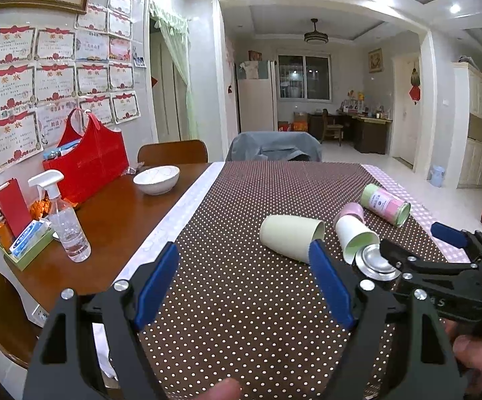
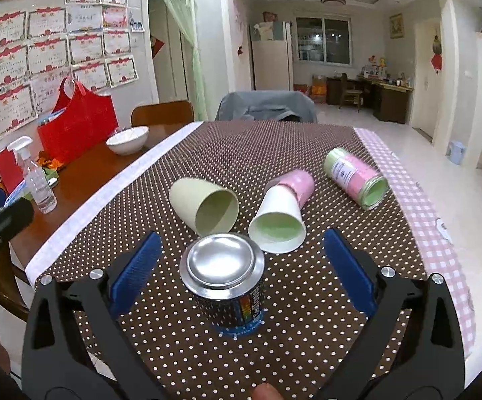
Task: Flip cup upside down
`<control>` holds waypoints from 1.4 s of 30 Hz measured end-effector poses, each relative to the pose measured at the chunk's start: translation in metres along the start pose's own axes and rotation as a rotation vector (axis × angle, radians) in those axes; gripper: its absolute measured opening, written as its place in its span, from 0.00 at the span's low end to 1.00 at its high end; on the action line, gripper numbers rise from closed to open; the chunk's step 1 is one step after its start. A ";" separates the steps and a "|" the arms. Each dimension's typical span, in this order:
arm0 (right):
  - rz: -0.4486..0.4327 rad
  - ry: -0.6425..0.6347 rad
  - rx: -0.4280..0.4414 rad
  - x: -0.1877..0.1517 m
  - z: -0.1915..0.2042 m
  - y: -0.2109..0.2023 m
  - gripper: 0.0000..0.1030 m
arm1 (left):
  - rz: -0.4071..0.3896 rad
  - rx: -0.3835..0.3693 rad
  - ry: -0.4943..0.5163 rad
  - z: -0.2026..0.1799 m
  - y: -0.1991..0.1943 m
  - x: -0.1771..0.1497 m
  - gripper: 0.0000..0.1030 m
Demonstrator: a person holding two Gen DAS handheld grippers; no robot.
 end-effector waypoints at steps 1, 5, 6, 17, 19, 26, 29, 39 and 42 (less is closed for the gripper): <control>-0.004 0.003 -0.002 0.001 -0.001 -0.003 0.94 | -0.007 -0.001 -0.001 0.000 -0.003 0.002 0.77; -0.029 0.016 -0.010 0.011 -0.003 -0.023 0.94 | -0.027 0.001 0.007 -0.002 -0.010 0.006 0.77; -0.038 0.020 -0.015 0.013 -0.004 -0.029 0.94 | -0.029 0.001 0.009 -0.003 -0.011 0.007 0.77; -0.129 0.046 -0.042 0.019 -0.010 -0.089 0.94 | -0.073 -0.004 0.011 -0.014 -0.038 0.011 0.77; -0.153 0.053 -0.056 0.020 -0.012 -0.100 0.94 | -0.089 0.002 0.016 -0.017 -0.045 0.013 0.77; -0.211 0.059 -0.087 0.015 -0.012 -0.129 0.94 | -0.119 0.000 0.026 -0.026 -0.068 0.018 0.77; -0.222 0.066 -0.089 0.011 -0.011 -0.138 0.94 | -0.130 -0.010 0.031 -0.030 -0.078 0.018 0.77; -0.227 0.078 -0.101 0.002 -0.012 -0.149 0.94 | -0.136 -0.024 0.015 -0.031 -0.093 0.016 0.77; -0.221 0.082 -0.096 0.002 -0.012 -0.149 0.94 | -0.135 -0.024 0.012 -0.030 -0.094 0.016 0.77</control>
Point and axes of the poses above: each gripper's, at about its wrist camera, not at the fingertips, and y roughly the way its jaws point, z to its left, x to its top, the point moved 7 cm from there along y, roughly the way its jaws point
